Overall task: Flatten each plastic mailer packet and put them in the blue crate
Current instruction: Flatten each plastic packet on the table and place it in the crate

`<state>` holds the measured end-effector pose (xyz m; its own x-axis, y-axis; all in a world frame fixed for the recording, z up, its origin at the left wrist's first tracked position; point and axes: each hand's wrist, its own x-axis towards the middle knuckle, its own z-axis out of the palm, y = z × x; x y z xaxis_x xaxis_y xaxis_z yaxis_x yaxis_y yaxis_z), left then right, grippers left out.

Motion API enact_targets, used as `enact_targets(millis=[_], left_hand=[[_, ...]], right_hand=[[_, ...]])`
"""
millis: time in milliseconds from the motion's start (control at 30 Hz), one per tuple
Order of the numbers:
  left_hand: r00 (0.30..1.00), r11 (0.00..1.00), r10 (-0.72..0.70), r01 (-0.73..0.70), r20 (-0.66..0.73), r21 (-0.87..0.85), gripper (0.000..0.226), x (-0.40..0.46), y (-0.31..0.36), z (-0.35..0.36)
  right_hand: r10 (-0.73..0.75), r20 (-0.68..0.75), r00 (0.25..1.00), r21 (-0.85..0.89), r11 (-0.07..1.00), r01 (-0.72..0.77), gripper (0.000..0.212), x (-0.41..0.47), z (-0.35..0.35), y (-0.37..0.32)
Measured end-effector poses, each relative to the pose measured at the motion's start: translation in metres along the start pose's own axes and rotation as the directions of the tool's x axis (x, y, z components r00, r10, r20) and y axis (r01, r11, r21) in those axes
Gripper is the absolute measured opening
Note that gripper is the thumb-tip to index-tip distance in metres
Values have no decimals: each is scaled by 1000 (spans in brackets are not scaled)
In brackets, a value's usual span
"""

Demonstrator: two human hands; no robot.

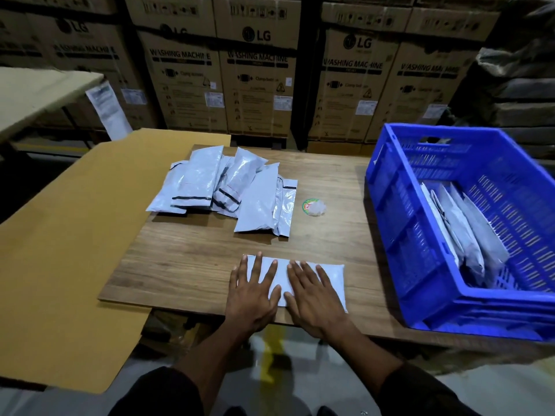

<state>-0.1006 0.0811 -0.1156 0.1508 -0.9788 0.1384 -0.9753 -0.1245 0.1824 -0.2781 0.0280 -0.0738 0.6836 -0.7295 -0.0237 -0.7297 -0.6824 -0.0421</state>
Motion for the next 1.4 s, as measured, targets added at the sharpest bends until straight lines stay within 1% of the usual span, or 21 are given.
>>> enact_targets(millis=[67, 133, 200, 300, 433, 467, 500, 533, 600, 633, 667, 700, 767, 800, 867, 900, 1000, 1067, 1200, 1300, 1400], left_hand=[[1000, 1000, -21, 21, 9, -2, 64, 1, 0, 3], [999, 999, -36, 36, 22, 3, 65, 1, 2, 4], [998, 999, -40, 40, 42, 6, 66, 0, 2, 4], [997, 999, -31, 29, 71, 26, 65, 1, 1, 3], [991, 998, -56, 52, 124, 31, 71, 3, 1, -9], [993, 998, -68, 65, 100, 26, 73, 5, 3, -12], [997, 998, -57, 57, 51, 5, 71, 7, 7, -14], [999, 999, -23, 24, 25, -46, 66, 7, 14, -15], [992, 972, 111, -121, -61, -200, 58, 11, 33, -17], [981, 937, 171, -190, -91, -292, 57, 13, 46, -18], [977, 901, 197, -211, -77, -378, 55, 15, 58, -23], [980, 878, 195, -191, -34, -439, 54, 18, 67, -26], [981, 868, 192, -154, 34, -473, 56, 20, 72, -29], [980, 868, 195, -150, 48, -473, 58, 19, 69, -23], [977, 884, 212, -181, 24, -431, 60, 14, 61, -13], [975, 894, 223, -203, 3, -399, 58, 12, 57, -8], [978, 907, 209, -204, -28, -369, 48, 11, 57, -2], [974, 925, 218, -225, -56, -306, 49, 9, 55, -1], [989, 961, 144, -148, -32, -232, 56, 8, 40, -1], [991, 976, 130, -130, -11, -176, 55, 8, 33, 2], [995, 988, 94, -95, -17, -123, 59, 9, 30, 2]], right_hand=[[33, -31, 999, 25, 999, -32, 66, -6, 4, 11], [72, -22, 997, 44, 996, -71, 70, -13, 6, 27], [112, 18, 994, 82, 990, -113, 75, -22, 7, 41], [162, 71, 984, 45, 985, -165, 83, -38, 6, 62], [163, 188, 969, 56, 983, -176, 88, -47, -10, 80], [162, 217, 963, 71, 981, -181, 89, -47, -17, 80], [162, 223, 961, 74, 980, -183, 88, -45, -21, 77], [161, 184, 970, 71, 982, -176, 87, -41, -23, 73], [114, 11, 993, 43, 992, -114, 78, -32, -25, 55], [74, -9, 997, 47, 996, -73, 71, -28, -24, 46], [22, -15, 1000, 49, 999, -21, 65, -24, -20, 38], [-20, -12, 1000, 49, 999, 20, 62, -21, -15, 32], [-30, 4, 1000, 57, 998, 30, 61, -19, -6, 27], [-22, -3, 1000, 58, 998, 22, 60, -19, -5, 26], [-15, -21, 1000, 34, 999, 15, 59, -21, -2, 27], [-12, -17, 1000, 29, 999, 12, 60, -21, -1, 28], [-10, -7, 1000, 48, 999, 10, 60, -21, 1, 28], [-8, -8, 1000, 61, 998, 8, 61, -21, 1, 30], [1, 3, 1000, 66, 998, -1, 62, -22, 1, 31], [14, 23, 1000, 73, 997, -16, 61, -23, 3, 34], [60, 52, 997, 98, 993, -64, 62, -25, 3, 40]])
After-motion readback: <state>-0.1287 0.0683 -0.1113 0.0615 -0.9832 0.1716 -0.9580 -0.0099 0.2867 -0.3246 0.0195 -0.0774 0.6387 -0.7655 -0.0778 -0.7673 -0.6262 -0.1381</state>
